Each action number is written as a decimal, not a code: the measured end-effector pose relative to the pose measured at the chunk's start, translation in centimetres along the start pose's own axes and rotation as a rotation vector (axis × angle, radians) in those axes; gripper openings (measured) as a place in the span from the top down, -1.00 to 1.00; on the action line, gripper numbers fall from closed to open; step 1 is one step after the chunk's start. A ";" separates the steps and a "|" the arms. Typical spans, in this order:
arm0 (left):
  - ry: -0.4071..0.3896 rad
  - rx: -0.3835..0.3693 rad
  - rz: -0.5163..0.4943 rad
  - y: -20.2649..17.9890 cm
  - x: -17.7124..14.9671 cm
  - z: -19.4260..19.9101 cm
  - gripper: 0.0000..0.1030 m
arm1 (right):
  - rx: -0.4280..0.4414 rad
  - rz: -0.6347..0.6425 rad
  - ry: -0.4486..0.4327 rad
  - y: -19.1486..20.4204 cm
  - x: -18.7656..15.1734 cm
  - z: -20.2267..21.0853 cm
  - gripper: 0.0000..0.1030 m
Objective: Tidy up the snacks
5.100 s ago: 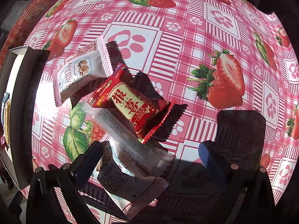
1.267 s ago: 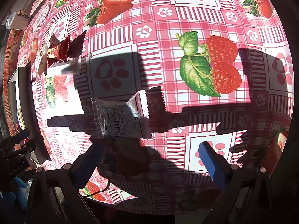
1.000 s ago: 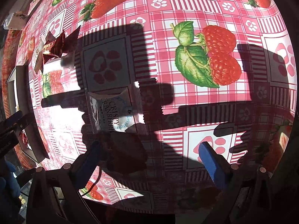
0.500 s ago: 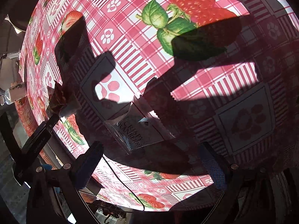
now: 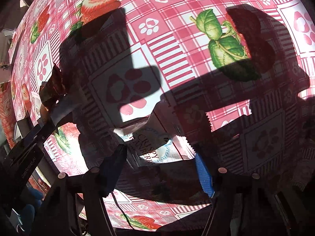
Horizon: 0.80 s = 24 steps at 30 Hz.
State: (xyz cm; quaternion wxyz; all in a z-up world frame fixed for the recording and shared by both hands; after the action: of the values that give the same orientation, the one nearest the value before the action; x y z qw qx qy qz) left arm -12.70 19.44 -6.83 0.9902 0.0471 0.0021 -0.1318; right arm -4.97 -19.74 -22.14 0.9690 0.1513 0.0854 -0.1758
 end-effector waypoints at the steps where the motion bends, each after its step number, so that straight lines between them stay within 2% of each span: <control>1: 0.007 -0.007 0.014 -0.2 -1.3 0.0 -0.09 | -0.022 0.047 0.008 -0.2 -0.4 0.0 -0.19; 4: 0.028 -0.021 0.042 -0.6 -4.6 -0.1 -0.12 | -0.057 0.121 -0.002 -1.4 -1.0 0.4 -0.20; 5: 0.034 -0.020 0.049 -0.5 -5.4 -0.2 -0.13 | -0.043 0.109 0.000 -1.9 -1.1 0.5 -0.38; 6: 0.041 -0.018 0.053 -0.3 -5.9 -0.2 -0.18 | -0.019 0.077 0.002 -2.5 -1.3 0.6 -0.74; 8: 0.044 -0.014 0.057 0.1 -6.4 -0.2 -0.29 | 0.046 -0.019 -0.014 -3.9 -1.4 1.0 -0.96; 10: 0.038 0.002 0.055 0.5 -6.3 -0.2 -0.44 | 0.088 -0.110 -0.010 -5.1 -1.6 0.9 -0.96; 14: 0.026 0.031 0.025 1.7 -3.7 0.2 -0.44 | 0.206 -0.322 -0.003 -8.2 -1.9 0.5 -0.96; 18: 0.027 0.042 -0.004 0.6 -1.6 0.2 -0.46 | 0.285 -0.475 -0.025 -8.4 -1.2 0.4 -0.96; 20: 0.034 0.041 0.001 0.3 -1.2 -0.3 -0.54 | 0.271 -0.494 -0.033 -8.7 -1.1 0.2 -0.98; 24: 0.030 0.029 0.012 0.1 -0.4 -0.7 -0.64 | 0.190 -0.454 -0.041 -7.7 -0.8 -0.4 -0.98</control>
State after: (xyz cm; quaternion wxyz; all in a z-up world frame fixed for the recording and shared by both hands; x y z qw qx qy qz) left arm -13.05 19.70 -7.47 0.9900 0.0633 0.0148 -0.1253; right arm -8.61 -26.17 -24.39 0.8875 0.2151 0.0804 -0.3995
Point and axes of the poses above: each gripper's, at about its wrist camera, not at the fingertips, and z roughly against the way its jaws point, y to its left, x to its top, the point moved 8 cm from there along -z, roughly the way its jaws point, and after that the axes turned 5 degrees about x, right-handed, at the moved point
